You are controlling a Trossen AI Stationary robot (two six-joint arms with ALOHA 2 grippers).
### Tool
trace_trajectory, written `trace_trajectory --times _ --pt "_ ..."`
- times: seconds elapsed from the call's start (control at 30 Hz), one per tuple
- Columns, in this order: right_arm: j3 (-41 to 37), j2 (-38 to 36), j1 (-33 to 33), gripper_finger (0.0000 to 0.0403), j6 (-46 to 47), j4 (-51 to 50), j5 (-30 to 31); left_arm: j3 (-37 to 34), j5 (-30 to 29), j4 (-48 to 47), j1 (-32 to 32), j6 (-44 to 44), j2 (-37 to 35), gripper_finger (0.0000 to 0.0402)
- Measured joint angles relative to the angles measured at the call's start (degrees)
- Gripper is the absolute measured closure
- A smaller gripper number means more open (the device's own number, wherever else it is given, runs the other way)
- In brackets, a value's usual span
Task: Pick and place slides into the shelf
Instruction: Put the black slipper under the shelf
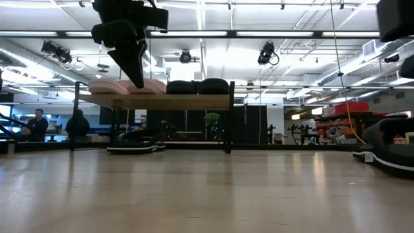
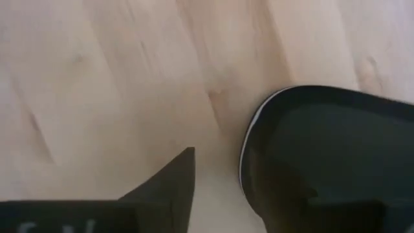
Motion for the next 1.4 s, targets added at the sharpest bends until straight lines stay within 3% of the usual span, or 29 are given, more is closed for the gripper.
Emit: trace_trajectory --times 0.27,0.47,0.6,0.83,1.07,1.4 --pt "0.02 -0.09 -1.18 0.0239 -4.36 -6.70 -0.08 0.00 0.00 0.04 0.00 -0.15 0.00 0.0388" --pt "0.09 -0.09 -0.14 0.0253 1.10 -22.15 0.42 0.00 0.00 0.04 0.04 -0.15 0.00 0.0377" --pt "-0.66 -0.13 -0.15 0.0256 8.35 -29.84 4.87 0.00 0.00 0.31 0.04 -0.15 0.00 0.0388" --pt "-4.26 -0.15 -2.39 0.0256 16.56 -30.47 8.19 0.00 0.00 0.56 0.04 -0.08 0.00 0.0392" --pt "-12.55 -0.15 -6.61 0.0257 16.47 -30.49 8.10 0.00 0.00 0.85 0.09 -0.04 0.00 0.0374" --pt "-16.73 -1.24 -13.64 0.0266 12.45 -28.84 5.57 0.00 0.00 0.90 0.09 0.07 0.00 0.0396"
